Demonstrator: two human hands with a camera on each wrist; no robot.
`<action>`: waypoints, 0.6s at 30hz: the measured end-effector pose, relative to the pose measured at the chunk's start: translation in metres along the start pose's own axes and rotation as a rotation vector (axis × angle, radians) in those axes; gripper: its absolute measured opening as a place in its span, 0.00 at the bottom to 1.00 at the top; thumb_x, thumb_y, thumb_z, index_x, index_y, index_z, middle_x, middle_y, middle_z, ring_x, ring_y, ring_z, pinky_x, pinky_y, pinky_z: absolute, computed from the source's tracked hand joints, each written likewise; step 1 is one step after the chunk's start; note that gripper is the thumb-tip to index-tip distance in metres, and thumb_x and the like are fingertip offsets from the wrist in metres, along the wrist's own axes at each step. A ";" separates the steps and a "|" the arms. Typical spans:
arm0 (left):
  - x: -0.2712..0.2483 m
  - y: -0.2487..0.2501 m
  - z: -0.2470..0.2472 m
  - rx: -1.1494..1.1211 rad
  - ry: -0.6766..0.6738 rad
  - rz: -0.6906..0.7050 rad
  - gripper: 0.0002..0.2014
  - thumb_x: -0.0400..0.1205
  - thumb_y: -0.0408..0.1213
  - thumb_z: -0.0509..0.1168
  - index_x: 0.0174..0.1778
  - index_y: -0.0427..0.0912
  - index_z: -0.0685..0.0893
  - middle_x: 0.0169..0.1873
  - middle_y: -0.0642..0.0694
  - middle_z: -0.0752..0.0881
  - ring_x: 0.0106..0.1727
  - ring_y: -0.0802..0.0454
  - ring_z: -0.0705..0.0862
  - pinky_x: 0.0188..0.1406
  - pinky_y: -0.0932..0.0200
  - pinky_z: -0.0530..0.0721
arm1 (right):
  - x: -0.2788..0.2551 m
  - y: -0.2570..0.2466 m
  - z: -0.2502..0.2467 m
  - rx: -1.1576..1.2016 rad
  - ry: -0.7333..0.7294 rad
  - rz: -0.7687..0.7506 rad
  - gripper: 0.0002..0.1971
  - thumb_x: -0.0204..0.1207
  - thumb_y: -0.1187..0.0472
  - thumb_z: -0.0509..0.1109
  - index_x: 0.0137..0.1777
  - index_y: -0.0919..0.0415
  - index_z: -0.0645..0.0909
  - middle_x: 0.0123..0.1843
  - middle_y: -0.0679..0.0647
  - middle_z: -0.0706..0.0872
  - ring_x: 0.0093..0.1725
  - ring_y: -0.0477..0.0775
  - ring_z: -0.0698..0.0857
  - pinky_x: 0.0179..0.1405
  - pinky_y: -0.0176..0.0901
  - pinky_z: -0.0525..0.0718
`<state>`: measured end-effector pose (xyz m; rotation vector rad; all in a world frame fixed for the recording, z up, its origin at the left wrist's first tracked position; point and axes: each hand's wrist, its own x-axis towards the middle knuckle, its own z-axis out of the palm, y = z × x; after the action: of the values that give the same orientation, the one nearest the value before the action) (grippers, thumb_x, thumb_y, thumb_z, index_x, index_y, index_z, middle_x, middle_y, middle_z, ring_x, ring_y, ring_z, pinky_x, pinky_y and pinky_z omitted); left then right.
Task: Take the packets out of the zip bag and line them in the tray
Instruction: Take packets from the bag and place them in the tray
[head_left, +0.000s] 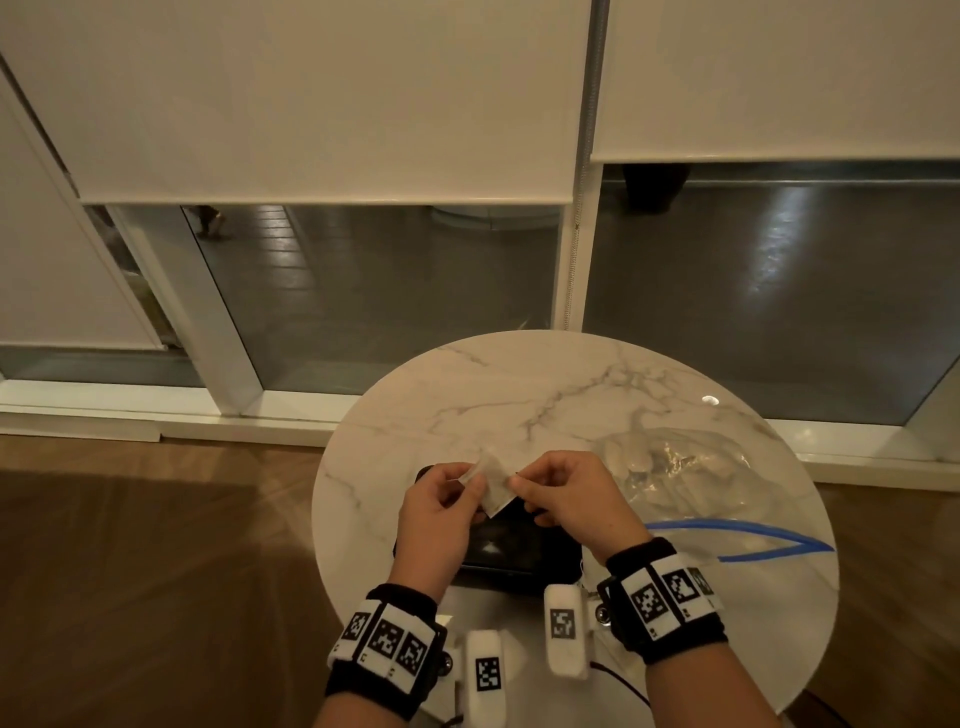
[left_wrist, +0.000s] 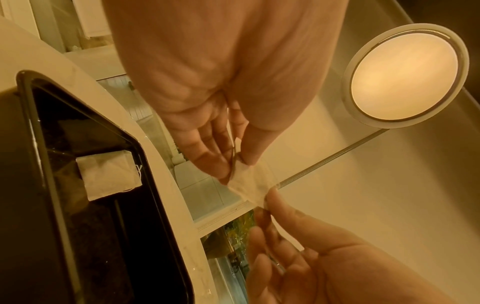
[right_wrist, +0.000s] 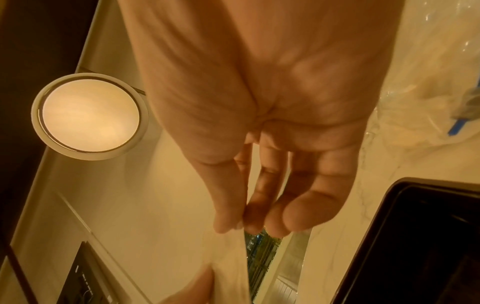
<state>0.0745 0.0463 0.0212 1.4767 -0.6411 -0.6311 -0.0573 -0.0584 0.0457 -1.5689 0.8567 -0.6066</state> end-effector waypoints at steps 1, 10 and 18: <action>0.001 -0.001 -0.002 0.023 0.017 -0.006 0.04 0.85 0.36 0.70 0.55 0.45 0.87 0.46 0.47 0.93 0.48 0.51 0.91 0.46 0.58 0.90 | 0.001 0.000 -0.001 -0.023 0.002 0.001 0.05 0.75 0.60 0.80 0.41 0.60 0.89 0.34 0.52 0.89 0.34 0.45 0.87 0.34 0.40 0.86; 0.019 -0.047 -0.056 0.462 0.315 -0.260 0.17 0.84 0.39 0.70 0.70 0.46 0.82 0.65 0.44 0.85 0.66 0.41 0.83 0.69 0.43 0.83 | 0.040 0.008 0.016 -0.269 0.019 0.032 0.05 0.77 0.62 0.77 0.41 0.62 0.86 0.36 0.57 0.89 0.34 0.51 0.87 0.31 0.42 0.89; 0.011 -0.071 -0.056 0.257 0.277 -0.328 0.13 0.87 0.35 0.66 0.67 0.42 0.85 0.58 0.44 0.88 0.60 0.45 0.85 0.67 0.46 0.83 | 0.081 0.029 0.054 -0.458 -0.201 0.127 0.08 0.80 0.65 0.74 0.40 0.58 0.83 0.37 0.59 0.90 0.36 0.55 0.91 0.41 0.49 0.93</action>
<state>0.1234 0.0769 -0.0491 1.8927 -0.2709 -0.5929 0.0271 -0.0919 0.0015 -1.9294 0.9768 -0.1585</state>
